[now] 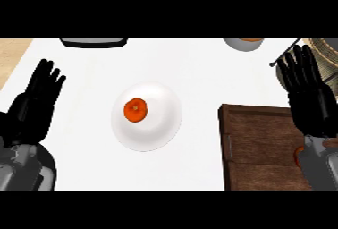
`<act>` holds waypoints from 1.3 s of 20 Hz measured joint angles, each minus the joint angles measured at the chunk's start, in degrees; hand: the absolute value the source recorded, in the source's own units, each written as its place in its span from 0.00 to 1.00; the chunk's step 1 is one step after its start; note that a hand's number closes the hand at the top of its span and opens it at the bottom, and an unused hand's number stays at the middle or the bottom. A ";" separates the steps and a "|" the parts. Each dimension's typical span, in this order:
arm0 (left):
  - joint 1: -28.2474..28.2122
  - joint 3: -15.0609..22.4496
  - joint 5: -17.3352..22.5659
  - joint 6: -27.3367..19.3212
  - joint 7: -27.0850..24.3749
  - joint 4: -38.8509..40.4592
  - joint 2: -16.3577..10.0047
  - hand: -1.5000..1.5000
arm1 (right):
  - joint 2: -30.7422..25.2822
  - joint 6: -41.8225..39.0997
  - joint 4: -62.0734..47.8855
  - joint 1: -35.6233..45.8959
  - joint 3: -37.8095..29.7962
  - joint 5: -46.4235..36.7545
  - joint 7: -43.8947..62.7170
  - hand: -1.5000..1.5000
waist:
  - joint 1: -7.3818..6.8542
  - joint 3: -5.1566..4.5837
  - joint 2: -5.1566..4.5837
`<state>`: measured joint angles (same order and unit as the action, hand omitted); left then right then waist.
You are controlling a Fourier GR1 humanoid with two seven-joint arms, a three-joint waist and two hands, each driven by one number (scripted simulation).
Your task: Pick the tomato from the tray and place it in the tiered basket
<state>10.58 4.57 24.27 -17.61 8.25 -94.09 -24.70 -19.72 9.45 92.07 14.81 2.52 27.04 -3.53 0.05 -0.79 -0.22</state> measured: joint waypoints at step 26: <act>-23.92 14.02 -10.79 -8.47 -2.26 -5.14 -0.14 0.50 | -14.26 -7.97 2.04 -39.73 -30.96 -2.85 -10.71 0.00 | 3.12 2.26 0.90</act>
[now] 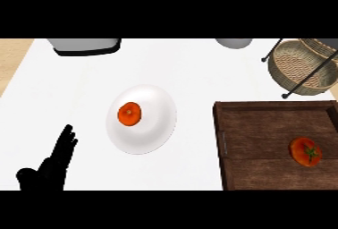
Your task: Pick the tomato from the tray and place it in the tiered basket
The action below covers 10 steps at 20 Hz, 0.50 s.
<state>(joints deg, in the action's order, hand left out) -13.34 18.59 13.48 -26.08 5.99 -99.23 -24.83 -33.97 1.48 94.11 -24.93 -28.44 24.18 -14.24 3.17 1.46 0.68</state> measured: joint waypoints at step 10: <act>-0.03 1.89 -2.69 -0.67 -0.64 1.36 2.66 0.50 | -4.78 7.45 16.75 -13.41 3.59 -18.47 15.11 0.00 | -1.34 -0.14 -0.32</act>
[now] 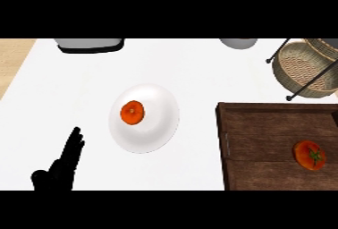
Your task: Pick the tomato from the tray and place it in the tiered basket
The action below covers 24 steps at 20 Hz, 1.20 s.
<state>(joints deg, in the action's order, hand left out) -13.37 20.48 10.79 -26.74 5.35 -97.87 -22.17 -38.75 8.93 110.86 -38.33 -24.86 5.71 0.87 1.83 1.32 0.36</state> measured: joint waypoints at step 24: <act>1.72 -2.89 -4.74 4.48 -2.15 6.95 9.79 0.50 | 2.38 0.38 8.56 12.74 22.07 -33.49 39.63 0.00 | -2.58 0.28 0.05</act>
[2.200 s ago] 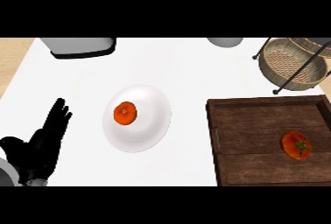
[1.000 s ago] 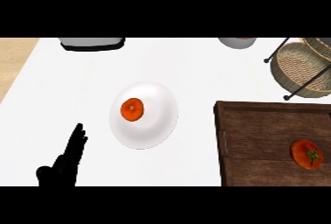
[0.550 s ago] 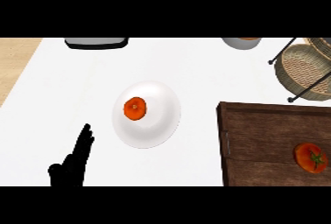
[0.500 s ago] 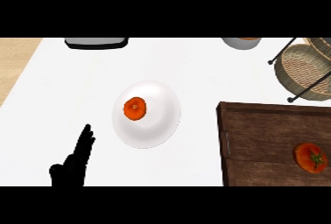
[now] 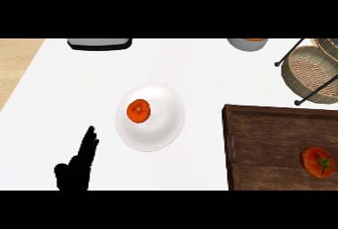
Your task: Pick the tomato from the tray and place it in the tiered basket
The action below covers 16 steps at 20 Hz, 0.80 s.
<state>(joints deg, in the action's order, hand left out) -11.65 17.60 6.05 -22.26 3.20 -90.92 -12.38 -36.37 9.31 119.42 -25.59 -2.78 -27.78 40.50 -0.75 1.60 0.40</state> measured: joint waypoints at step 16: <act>-0.04 -5.65 -4.24 4.19 -1.32 3.37 5.97 0.50 | 2.91 -10.43 -6.79 10.13 6.07 -3.88 10.63 0.00 | 0.43 -0.17 0.05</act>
<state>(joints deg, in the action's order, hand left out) -11.69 11.94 1.80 -18.07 1.88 -87.55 -6.41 -33.46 -1.12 112.64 -15.46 3.28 -31.66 51.14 -0.32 1.43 0.45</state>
